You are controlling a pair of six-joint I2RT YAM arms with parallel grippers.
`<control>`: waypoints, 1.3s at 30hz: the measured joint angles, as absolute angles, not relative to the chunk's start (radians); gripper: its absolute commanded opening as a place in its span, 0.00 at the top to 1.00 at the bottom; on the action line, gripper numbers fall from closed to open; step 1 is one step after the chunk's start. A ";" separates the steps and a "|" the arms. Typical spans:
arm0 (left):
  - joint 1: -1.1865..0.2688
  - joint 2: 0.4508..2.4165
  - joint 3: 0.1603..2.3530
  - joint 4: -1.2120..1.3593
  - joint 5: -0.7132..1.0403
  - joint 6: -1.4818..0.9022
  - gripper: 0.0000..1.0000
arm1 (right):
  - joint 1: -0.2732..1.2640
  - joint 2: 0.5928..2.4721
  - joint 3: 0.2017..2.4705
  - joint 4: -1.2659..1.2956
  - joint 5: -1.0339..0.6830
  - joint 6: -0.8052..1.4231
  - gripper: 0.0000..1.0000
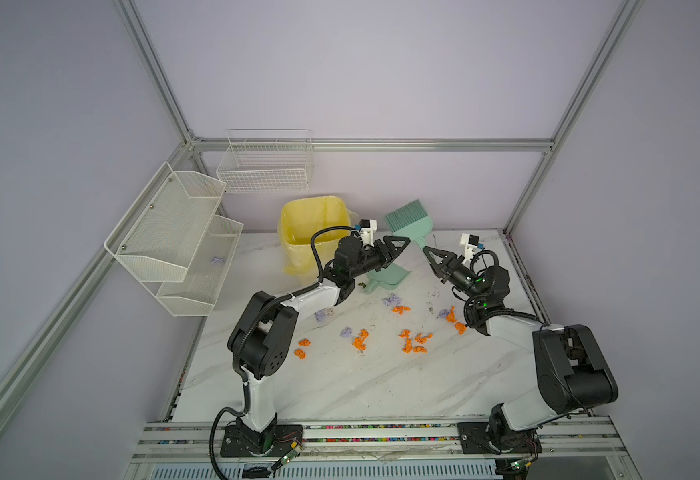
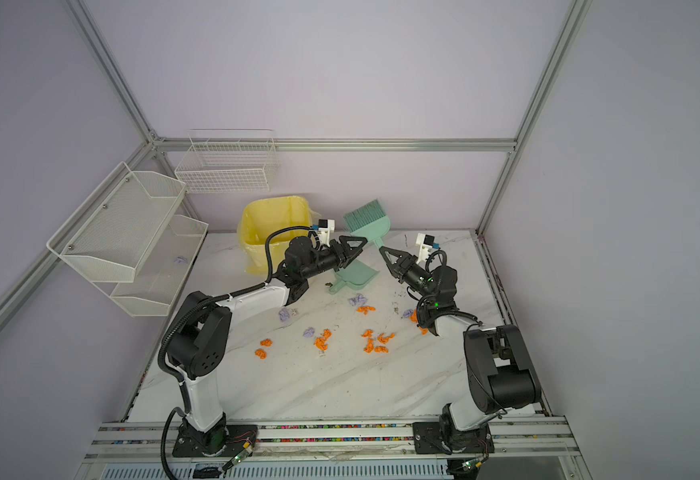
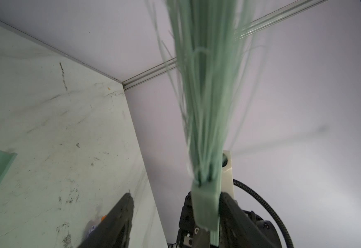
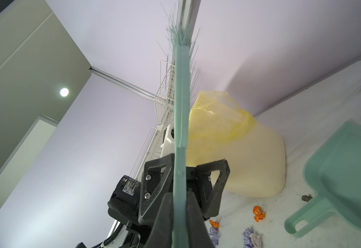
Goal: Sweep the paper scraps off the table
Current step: 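Move the brush farther away with the right gripper while the left gripper lowers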
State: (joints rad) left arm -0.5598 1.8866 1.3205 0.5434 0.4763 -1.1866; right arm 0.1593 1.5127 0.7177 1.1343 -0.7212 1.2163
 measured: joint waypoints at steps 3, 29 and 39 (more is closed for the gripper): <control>-0.561 1.818 1.293 0.438 0.471 -1.119 0.16 | 0.135 1.456 0.767 1.012 -0.723 1.144 1.00; -0.571 1.767 1.354 -0.511 0.114 -0.456 0.03 | 0.104 1.285 0.923 0.255 -0.648 0.661 1.00; -0.572 1.855 1.466 -0.614 0.037 -0.399 0.17 | 0.104 1.279 0.923 0.232 -0.646 0.635 1.00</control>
State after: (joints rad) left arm -0.5724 1.8545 1.4662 -0.6140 0.0372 -0.3992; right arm 0.1043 1.2785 0.9226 0.2317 -0.6464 0.6353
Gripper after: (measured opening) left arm 0.852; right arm 0.102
